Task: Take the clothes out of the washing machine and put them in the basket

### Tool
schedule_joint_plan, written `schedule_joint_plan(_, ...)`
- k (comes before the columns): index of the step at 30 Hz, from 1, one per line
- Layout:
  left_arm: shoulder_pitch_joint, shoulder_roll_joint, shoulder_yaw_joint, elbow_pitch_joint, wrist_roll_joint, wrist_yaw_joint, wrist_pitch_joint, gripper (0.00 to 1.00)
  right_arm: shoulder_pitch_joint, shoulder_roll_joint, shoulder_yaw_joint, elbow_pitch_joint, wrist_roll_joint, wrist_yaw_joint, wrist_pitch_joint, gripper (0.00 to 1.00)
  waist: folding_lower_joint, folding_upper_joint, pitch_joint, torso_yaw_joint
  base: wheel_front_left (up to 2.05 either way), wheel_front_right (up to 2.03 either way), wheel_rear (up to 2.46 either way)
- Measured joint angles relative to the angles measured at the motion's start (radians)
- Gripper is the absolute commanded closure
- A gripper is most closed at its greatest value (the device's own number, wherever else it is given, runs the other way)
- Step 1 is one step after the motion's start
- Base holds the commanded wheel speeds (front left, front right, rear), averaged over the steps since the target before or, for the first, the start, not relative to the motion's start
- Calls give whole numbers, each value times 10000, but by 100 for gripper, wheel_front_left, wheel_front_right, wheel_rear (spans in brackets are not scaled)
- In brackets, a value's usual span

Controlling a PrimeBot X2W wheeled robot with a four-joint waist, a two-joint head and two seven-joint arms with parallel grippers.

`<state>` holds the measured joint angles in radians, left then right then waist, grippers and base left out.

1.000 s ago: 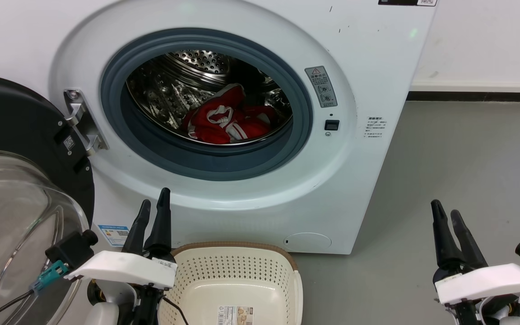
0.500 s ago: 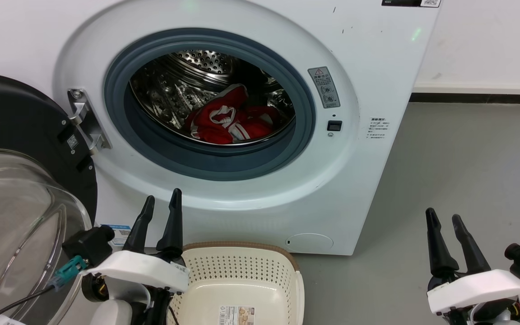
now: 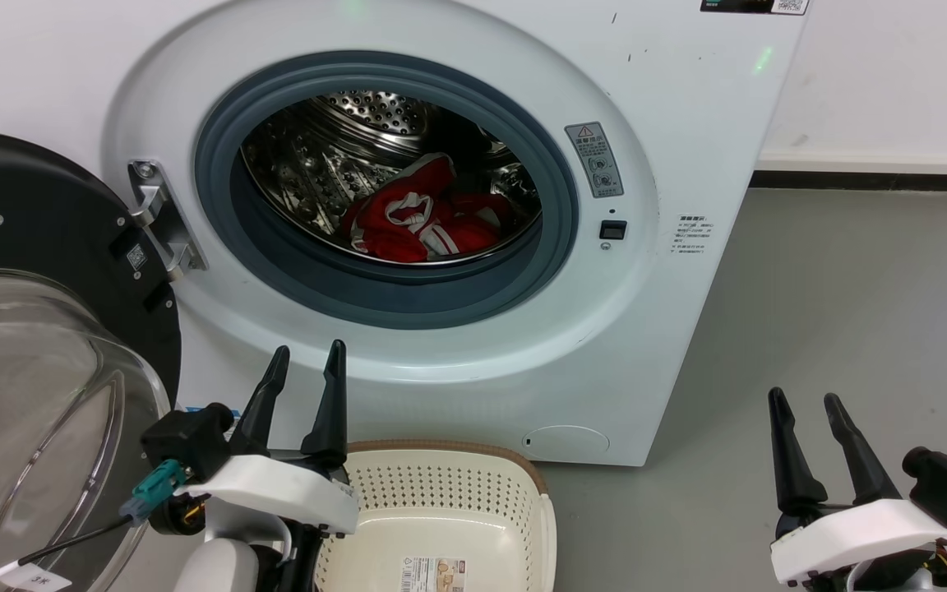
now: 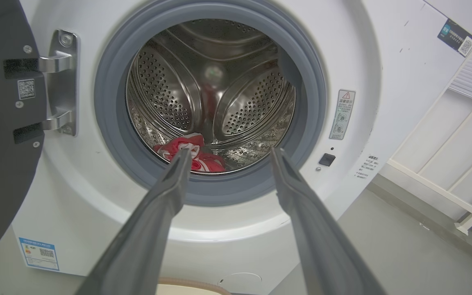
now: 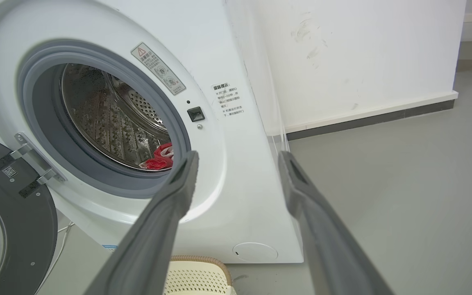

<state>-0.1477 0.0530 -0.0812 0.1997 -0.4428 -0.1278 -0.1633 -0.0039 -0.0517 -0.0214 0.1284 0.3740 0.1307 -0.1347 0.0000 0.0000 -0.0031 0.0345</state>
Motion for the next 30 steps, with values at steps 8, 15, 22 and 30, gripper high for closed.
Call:
schedule_joint_plan(8, -48, 0, -98, 100, 874, 61, -188, 0, 47, 0, 10, -25, -779, 0, -71, 0, 0, 0, -3, 23, 0, 0, 0)
schedule_joint_plan(15, -134, 4, -128, 328, 1536, 138, -343, 0, 59, 0, 35, -15, -1390, 2, -159, 0, 0, 0, 2, 51, 0, 0, 0)
schedule_joint_plan(22, -208, 13, -167, 525, 2144, 215, -514, 0, 89, 0, 61, 21, -1954, 2, -249, 0, 0, 0, 2, 77, 0, 0, 0)
schedule_joint_plan(30, -269, 17, -209, 663, 2765, 232, -648, 0, 97, 0, 69, 33, -2535, 2, -370, 0, 0, 0, 6, 112, 0, 0, 0)
